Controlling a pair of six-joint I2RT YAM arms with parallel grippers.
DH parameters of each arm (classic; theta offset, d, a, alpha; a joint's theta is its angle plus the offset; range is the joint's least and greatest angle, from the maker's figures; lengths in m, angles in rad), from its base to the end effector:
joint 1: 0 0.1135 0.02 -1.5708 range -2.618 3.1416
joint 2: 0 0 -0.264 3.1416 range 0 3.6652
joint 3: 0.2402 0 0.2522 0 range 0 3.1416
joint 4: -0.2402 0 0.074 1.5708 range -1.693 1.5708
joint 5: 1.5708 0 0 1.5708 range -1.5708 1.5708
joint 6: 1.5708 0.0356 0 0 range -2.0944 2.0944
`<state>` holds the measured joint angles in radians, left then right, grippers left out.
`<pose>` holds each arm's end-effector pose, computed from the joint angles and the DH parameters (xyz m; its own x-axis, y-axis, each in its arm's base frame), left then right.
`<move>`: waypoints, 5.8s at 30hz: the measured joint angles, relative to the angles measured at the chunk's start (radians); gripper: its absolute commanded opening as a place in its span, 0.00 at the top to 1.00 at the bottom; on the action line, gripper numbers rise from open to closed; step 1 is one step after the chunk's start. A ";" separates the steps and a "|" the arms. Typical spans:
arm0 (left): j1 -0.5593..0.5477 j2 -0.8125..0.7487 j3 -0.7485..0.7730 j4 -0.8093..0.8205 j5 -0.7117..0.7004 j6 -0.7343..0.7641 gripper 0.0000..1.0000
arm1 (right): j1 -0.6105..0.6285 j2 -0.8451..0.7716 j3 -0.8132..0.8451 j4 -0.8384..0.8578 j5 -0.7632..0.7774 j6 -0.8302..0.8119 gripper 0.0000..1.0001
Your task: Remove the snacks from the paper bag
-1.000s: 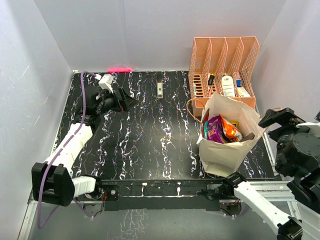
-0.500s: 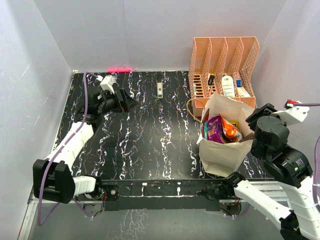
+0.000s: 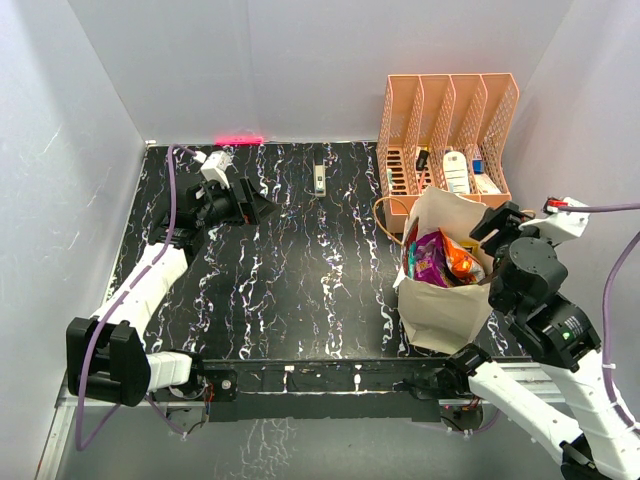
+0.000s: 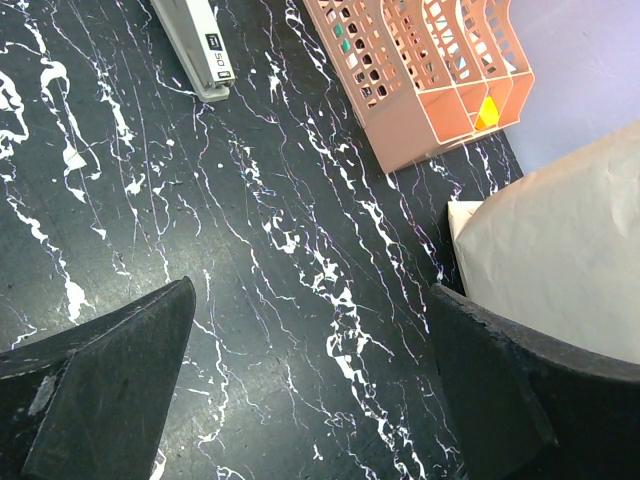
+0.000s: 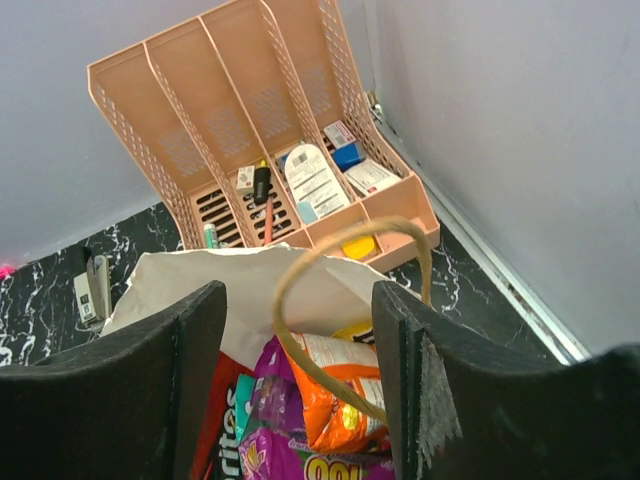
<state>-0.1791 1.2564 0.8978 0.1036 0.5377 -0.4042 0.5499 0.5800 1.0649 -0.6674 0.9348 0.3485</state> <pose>0.2821 -0.0696 0.3084 -0.4802 -0.2563 -0.8389 0.4914 0.7135 -0.4993 0.0844 0.0182 0.4082 -0.0211 0.2250 -0.9741 0.3950 0.8969 0.1986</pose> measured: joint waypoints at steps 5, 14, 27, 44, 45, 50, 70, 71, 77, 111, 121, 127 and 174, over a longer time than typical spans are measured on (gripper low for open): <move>0.000 0.006 0.000 0.000 0.000 0.000 0.03 | 0.000 -0.004 -0.062 0.175 -0.018 -0.163 0.32; 0.000 0.031 0.000 -0.007 0.000 0.000 0.03 | 0.000 -0.022 -0.116 0.348 -0.168 -0.236 0.55; 0.000 0.032 0.003 -0.015 0.000 0.000 0.03 | 0.000 -0.003 0.014 0.259 -0.423 0.072 0.56; 0.000 0.045 0.003 -0.016 0.004 0.000 0.03 | 0.000 -0.011 -0.028 0.288 -0.527 0.377 0.63; 0.000 0.045 0.004 -0.016 0.004 0.000 0.03 | 0.000 -0.010 -0.032 0.291 -0.531 0.394 0.63; 0.000 0.045 0.006 -0.024 0.003 0.001 0.03 | 0.000 -0.002 -0.048 0.318 -0.545 0.464 0.63; 0.000 0.045 0.008 -0.031 0.003 0.001 0.03 | 0.000 0.006 -0.138 0.430 -0.506 0.448 0.54; 0.000 0.045 0.008 -0.031 0.003 0.001 0.03 | 0.000 0.006 -0.138 0.424 -0.495 0.425 0.53; 0.000 0.045 0.008 -0.031 0.003 0.001 0.03 | 0.000 -0.001 -0.137 0.373 -0.440 0.248 0.52; 0.000 0.070 0.008 -0.031 0.021 -0.002 0.03 | 0.245 -0.186 -0.098 0.146 -0.155 -0.235 0.56; 0.000 0.078 0.008 -0.030 0.023 -0.007 0.03 | 0.341 -0.131 -0.100 0.146 0.064 -0.195 0.47; 0.000 0.078 0.008 -0.030 0.024 -0.009 0.03 | 0.344 -0.061 -0.100 0.074 0.148 -0.158 0.46; 0.000 0.078 0.008 -0.029 0.040 -0.023 0.03 | -0.164 0.288 0.068 0.031 -0.385 -0.122 0.83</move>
<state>-0.1791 1.3346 0.9054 0.0742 0.5774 -0.4271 0.3862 0.8677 1.1324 -0.6361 0.5499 0.2260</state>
